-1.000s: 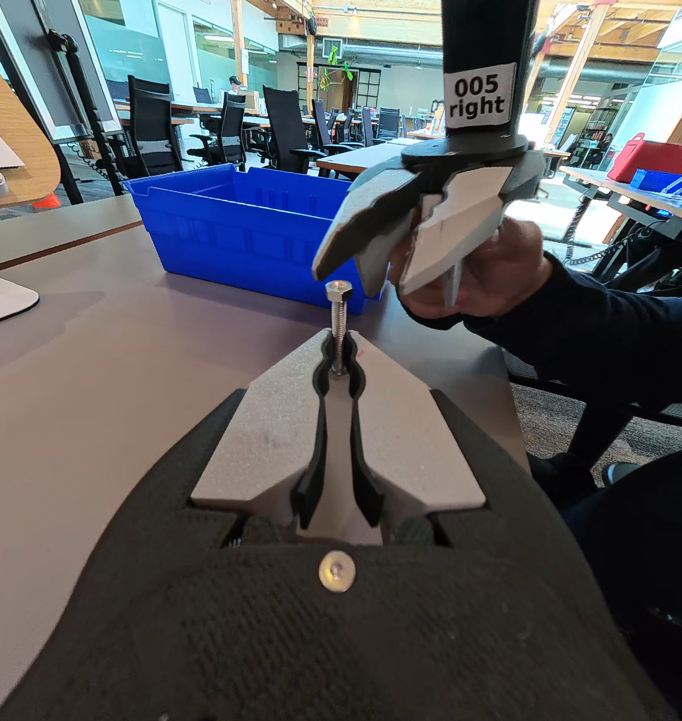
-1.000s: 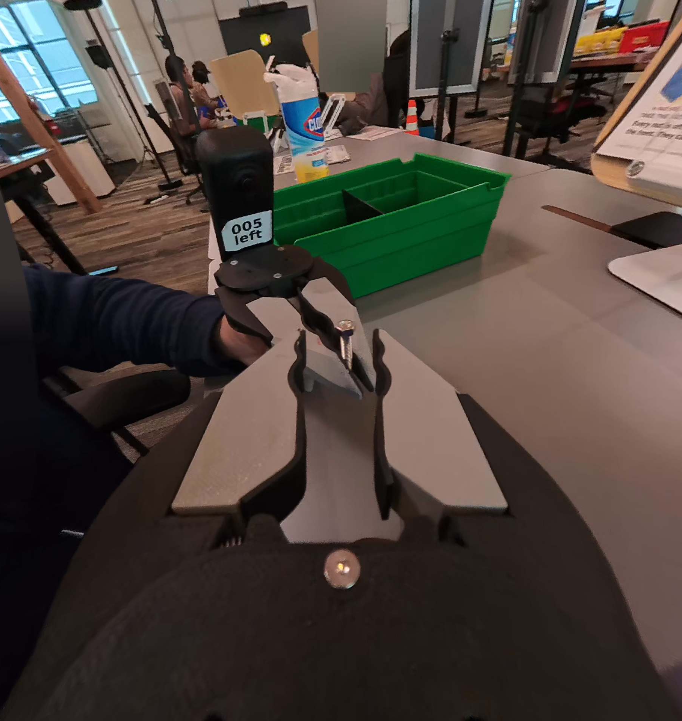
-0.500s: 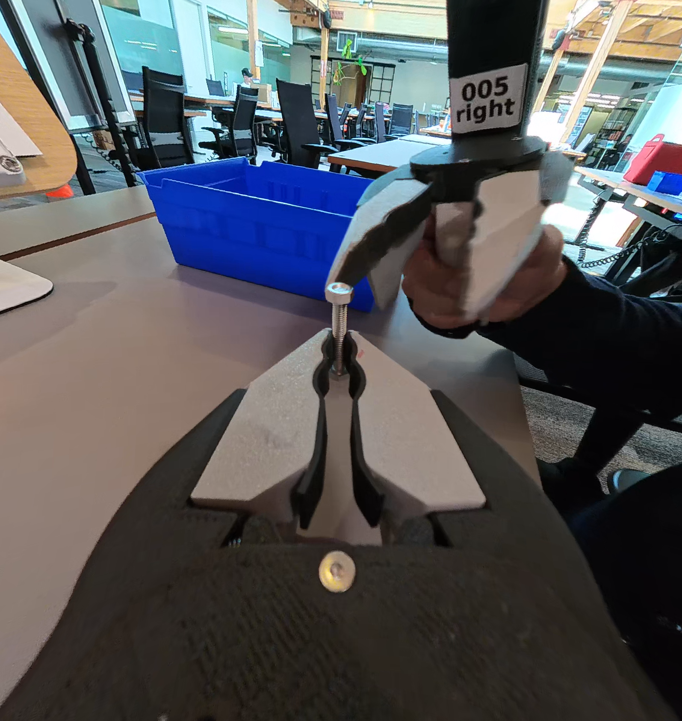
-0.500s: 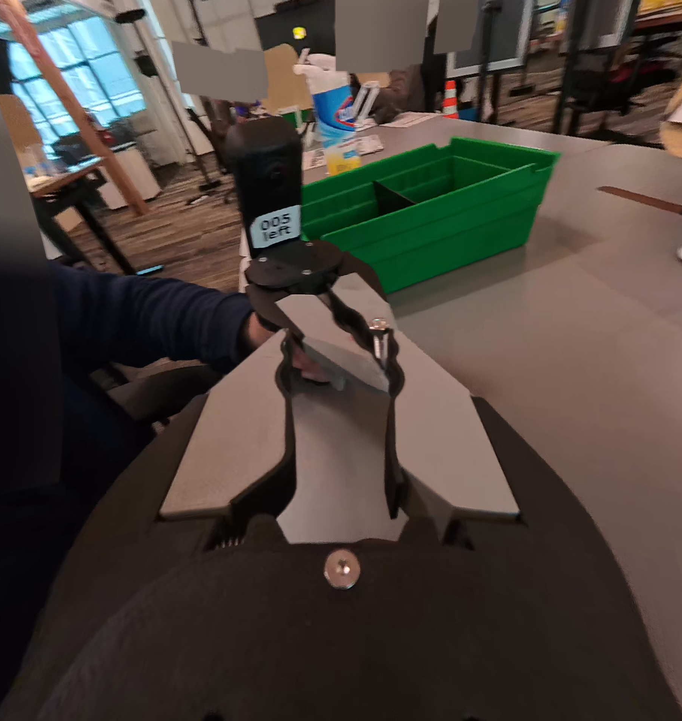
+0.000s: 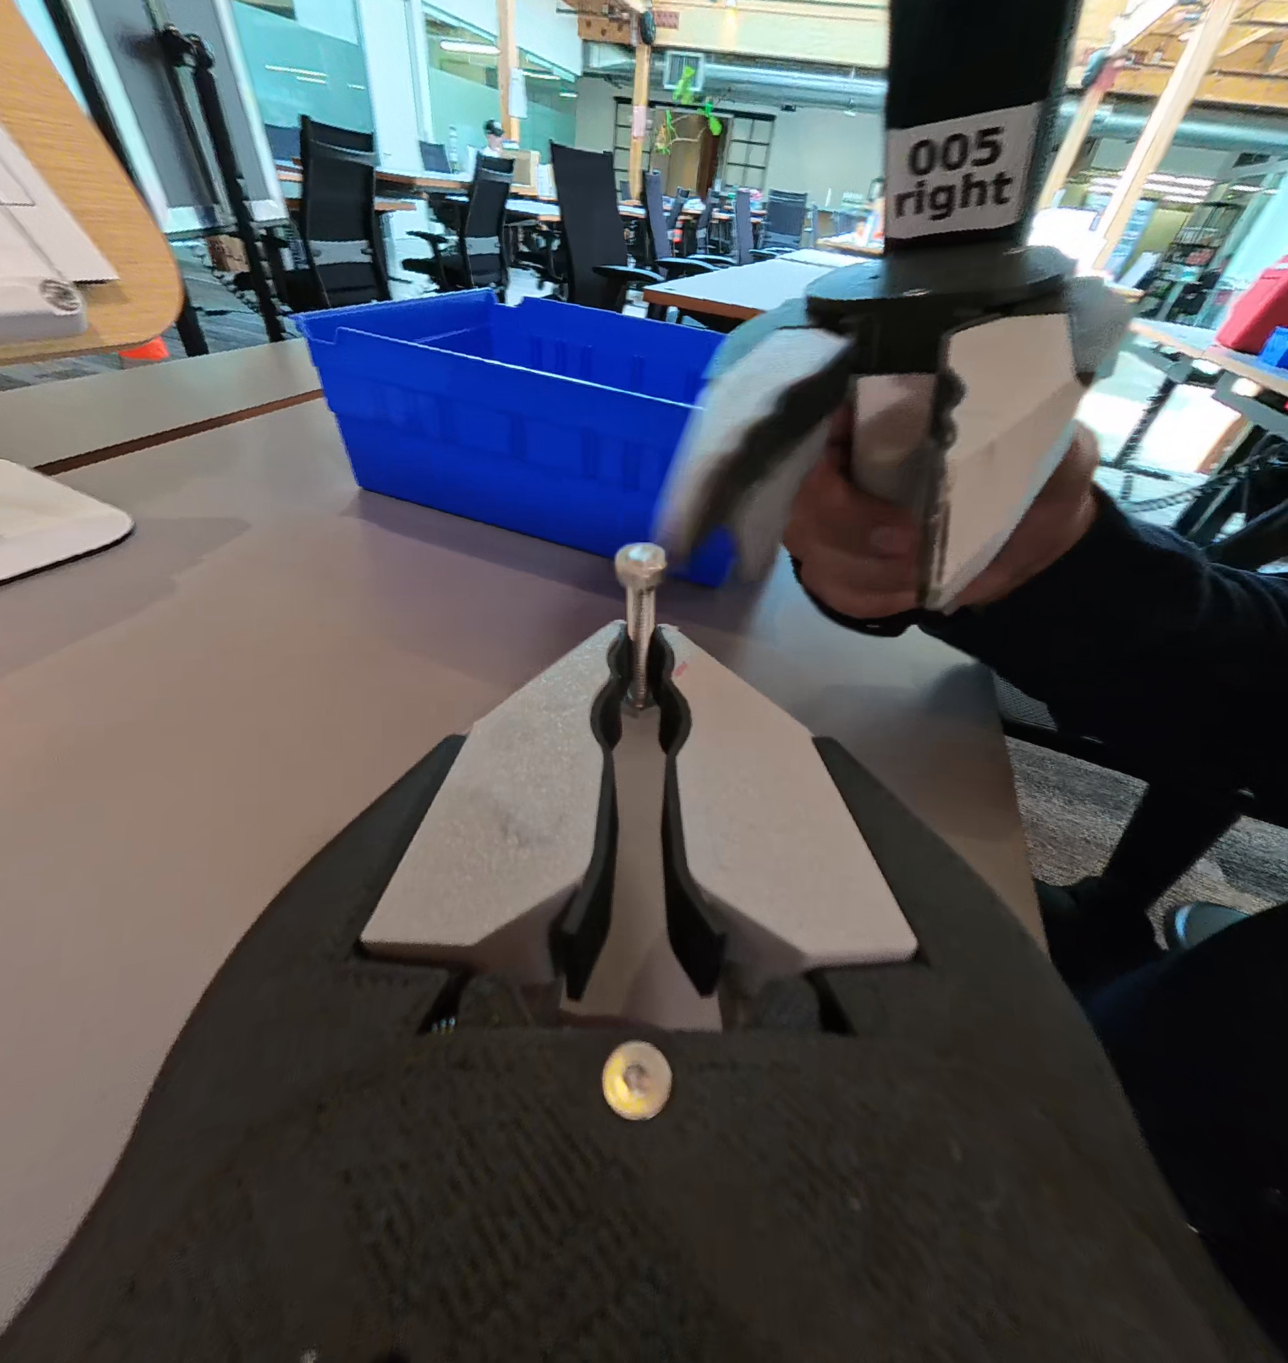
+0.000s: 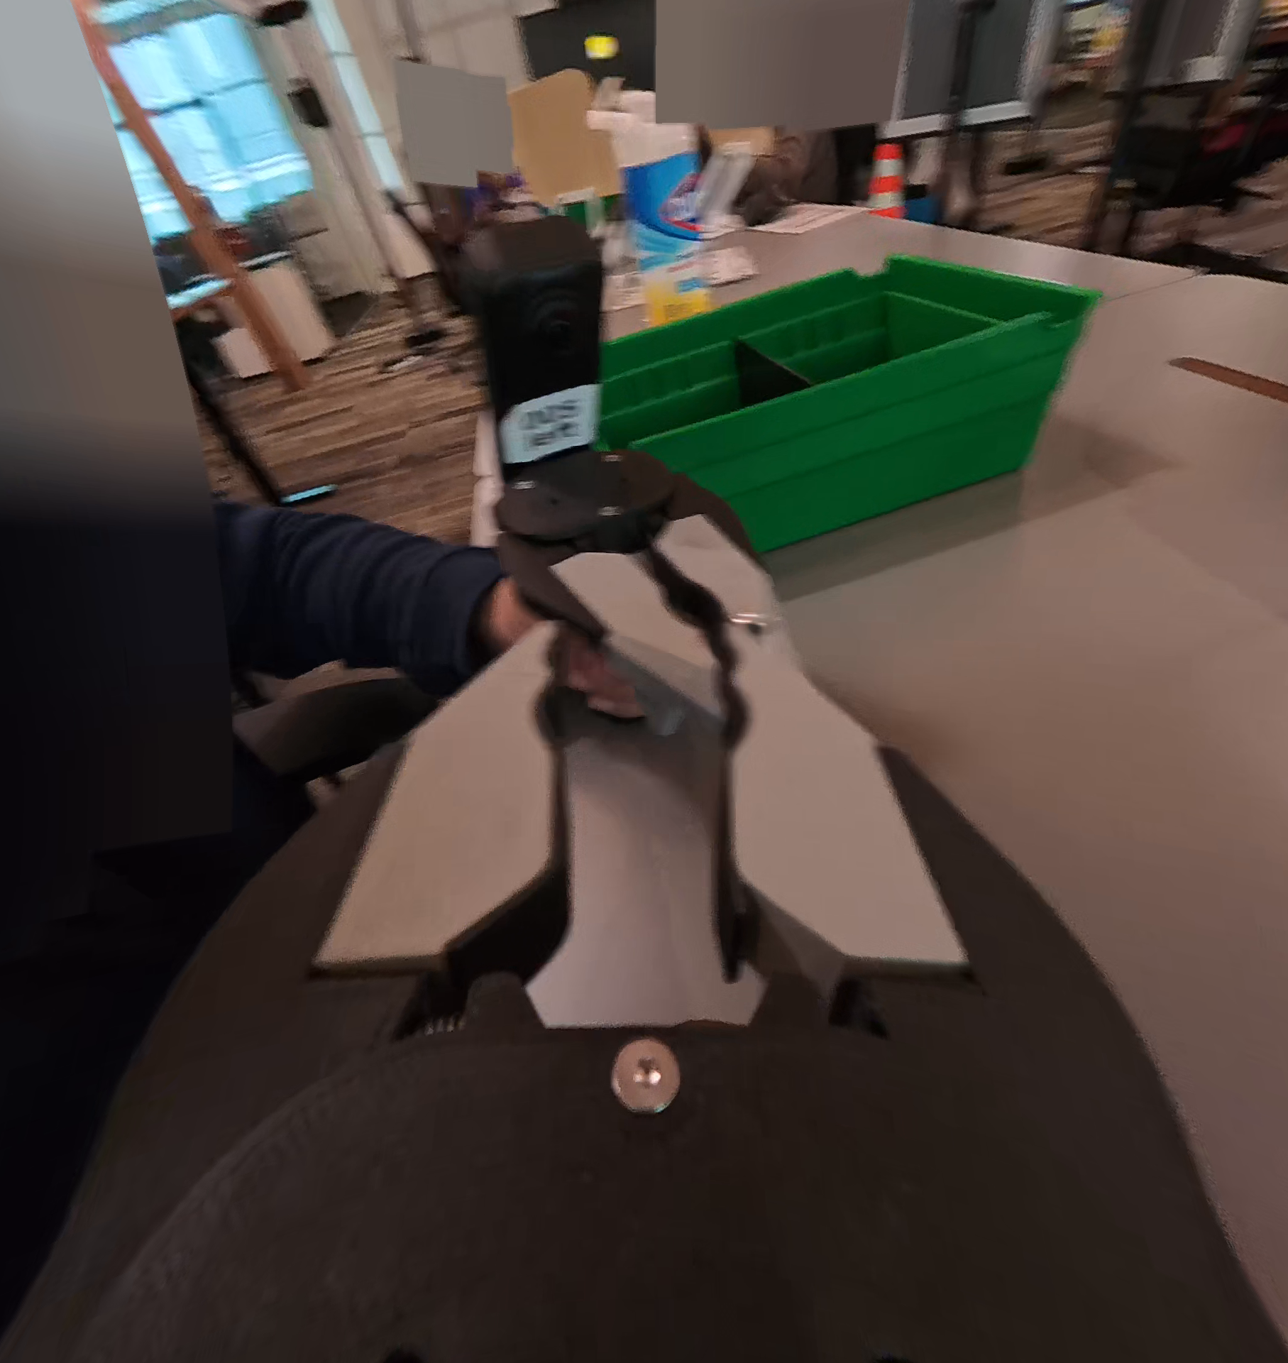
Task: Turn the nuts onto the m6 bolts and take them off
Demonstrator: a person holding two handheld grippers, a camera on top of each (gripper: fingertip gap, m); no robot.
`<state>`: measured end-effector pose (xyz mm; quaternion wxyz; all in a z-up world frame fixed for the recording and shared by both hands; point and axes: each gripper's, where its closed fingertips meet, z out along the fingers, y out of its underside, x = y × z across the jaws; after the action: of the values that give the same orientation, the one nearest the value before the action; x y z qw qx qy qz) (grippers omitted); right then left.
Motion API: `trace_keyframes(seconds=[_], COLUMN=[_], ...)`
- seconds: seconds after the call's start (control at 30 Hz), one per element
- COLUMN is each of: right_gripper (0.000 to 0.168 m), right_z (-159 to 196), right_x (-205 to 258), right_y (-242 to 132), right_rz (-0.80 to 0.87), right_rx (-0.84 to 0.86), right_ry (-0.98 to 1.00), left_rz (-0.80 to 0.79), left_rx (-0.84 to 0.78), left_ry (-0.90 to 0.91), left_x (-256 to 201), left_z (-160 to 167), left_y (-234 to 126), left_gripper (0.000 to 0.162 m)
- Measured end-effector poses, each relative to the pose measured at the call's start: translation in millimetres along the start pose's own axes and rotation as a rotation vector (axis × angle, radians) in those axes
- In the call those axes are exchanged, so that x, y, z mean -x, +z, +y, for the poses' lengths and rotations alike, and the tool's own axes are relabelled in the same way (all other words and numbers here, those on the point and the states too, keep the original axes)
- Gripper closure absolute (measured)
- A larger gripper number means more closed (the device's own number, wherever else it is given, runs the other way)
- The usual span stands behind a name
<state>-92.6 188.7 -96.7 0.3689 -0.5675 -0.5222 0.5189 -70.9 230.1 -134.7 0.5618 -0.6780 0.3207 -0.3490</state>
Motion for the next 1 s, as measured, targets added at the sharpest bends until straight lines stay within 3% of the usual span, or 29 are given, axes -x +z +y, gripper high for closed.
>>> trace_keyframes(seconds=[0.03,0.13,0.23,0.43,0.47,0.5,0.53,0.7,0.73,0.83,0.9,0.93,0.97,1.0], right_gripper=[0.159,0.131,0.115,0.115,0.118,0.151,0.154,0.124,0.117,0.125,0.115,0.119,0.152,0.152], right_z=[-3,-12,-9,5,6,6,1,-4,-2,1,3,3,0,-8], right_x=[16,8,-17,-10,-6,9,18,-24,-28,-18,-11,-9,4,11], right_y=[-4,-12,-11,7,5,1,-3,-7,-3,10,10,5,-1,-7], right_rz=[-0.094,-0.038,0.095,0.062,0.042,-0.051,-0.104,0.131,0.14,0.047,0.003,-0.004,-0.075,-0.103], right_rx=[-0.02,-0.071,-0.055,0.029,0.034,0.032,-0.003,-0.018,-0.003,0.013,0.018,0.021,0.004,-0.043], right_ry=[-0.007,0.018,0.012,-0.036,-0.04,-0.05,-0.039,-0.022,-0.015,0.006,0.026,0.023,-0.001,0.0], left_rz=[-0.012,-0.009,-0.002,-0.002,-0.012,-0.023,-0.018,0.0,0.007,0.005,-0.003,-0.018,-0.041,-0.04], left_rx=[0.007,0.001,0.012,0.013,0.014,0.015,0.013,0.018,0.02,0.018,0.016,0.016,0.02,0.022], left_ry=[-0.006,-0.028,-0.006,-0.016,-0.018,-0.023,-0.034,-0.018,-0.016,-0.02,-0.023,-0.018,-0.021,-0.038], left_x=[3,5,2,3,5,7,8,4,2,3,5,7,11,13], left_z=[1,0,2,2,2,2,2,2,3,2,2,2,3,3], left_y=[0,-1,0,0,0,-1,-1,0,0,0,-1,-1,-2,-2], left_gripper=[0.16,0.16,0.16,0.16,0.16,0.16,0.16,0.16,0.16,0.16,0.16,0.16,0.16,0.16])
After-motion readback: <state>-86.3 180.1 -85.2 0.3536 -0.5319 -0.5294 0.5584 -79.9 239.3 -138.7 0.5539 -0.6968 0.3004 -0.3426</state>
